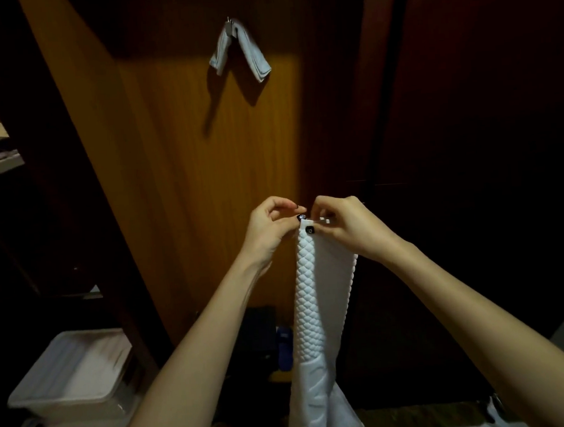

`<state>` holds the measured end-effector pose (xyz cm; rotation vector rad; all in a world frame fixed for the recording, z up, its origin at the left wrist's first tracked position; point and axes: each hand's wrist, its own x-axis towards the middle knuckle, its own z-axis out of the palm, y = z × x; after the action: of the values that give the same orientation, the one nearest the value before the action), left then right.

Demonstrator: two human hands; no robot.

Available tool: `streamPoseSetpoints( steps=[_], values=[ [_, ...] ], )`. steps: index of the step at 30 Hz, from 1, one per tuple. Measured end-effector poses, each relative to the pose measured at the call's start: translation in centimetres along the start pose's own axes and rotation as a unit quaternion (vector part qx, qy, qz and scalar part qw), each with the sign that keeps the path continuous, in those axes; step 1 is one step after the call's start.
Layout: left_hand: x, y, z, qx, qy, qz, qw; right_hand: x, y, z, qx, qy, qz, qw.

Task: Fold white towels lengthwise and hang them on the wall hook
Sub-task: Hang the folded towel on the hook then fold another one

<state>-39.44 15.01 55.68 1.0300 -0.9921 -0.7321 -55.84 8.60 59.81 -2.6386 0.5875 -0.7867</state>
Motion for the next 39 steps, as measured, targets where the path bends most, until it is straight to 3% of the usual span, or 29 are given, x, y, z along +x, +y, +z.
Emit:
streamPoseSetpoints(
  steps=[3,9,12,15,21,27,30,33,35,39],
  values=[
    [0.3,-0.7,0.0,-0.051,-0.013,-0.009,0.999,0.5,0.8,0.0,-0.001,0.028,-0.001,1.000],
    [1.6,-1.4,0.3,0.086,-0.089,-0.003,0.992,2.7,1.9,-1.1,0.031,0.061,-0.008,0.998],
    [2.7,-0.7,0.9,0.104,-0.032,0.041,0.993,4.5,2.6,-2.9,0.024,0.038,-0.007,0.999],
    [3.5,-0.4,0.7,0.020,0.036,0.044,0.998,5.4,4.6,-5.3,0.036,0.024,0.014,0.999],
    [5.1,0.4,-1.2,0.020,0.063,0.067,0.996,5.4,8.0,-3.7,0.203,-0.040,0.045,0.977],
    [7.6,0.7,-3.2,0.153,0.086,0.142,0.974,9.9,8.1,-1.7,0.148,0.025,0.008,0.989],
    [8.6,1.2,-4.2,0.144,0.081,0.178,0.970,12.5,7.8,-0.3,0.181,0.073,-0.009,0.981],
    [10.5,0.8,-5.5,0.270,0.073,0.284,0.917,15.4,7.6,0.6,0.250,0.127,-0.023,0.960],
    [12.5,0.1,-6.2,0.335,0.051,0.299,0.892,17.3,7.9,1.0,0.291,0.168,-0.013,0.942],
    [16.2,-0.2,-6.8,0.282,0.021,0.218,0.934,20.8,9.2,1.4,0.328,0.214,0.007,0.920]
  ],
)
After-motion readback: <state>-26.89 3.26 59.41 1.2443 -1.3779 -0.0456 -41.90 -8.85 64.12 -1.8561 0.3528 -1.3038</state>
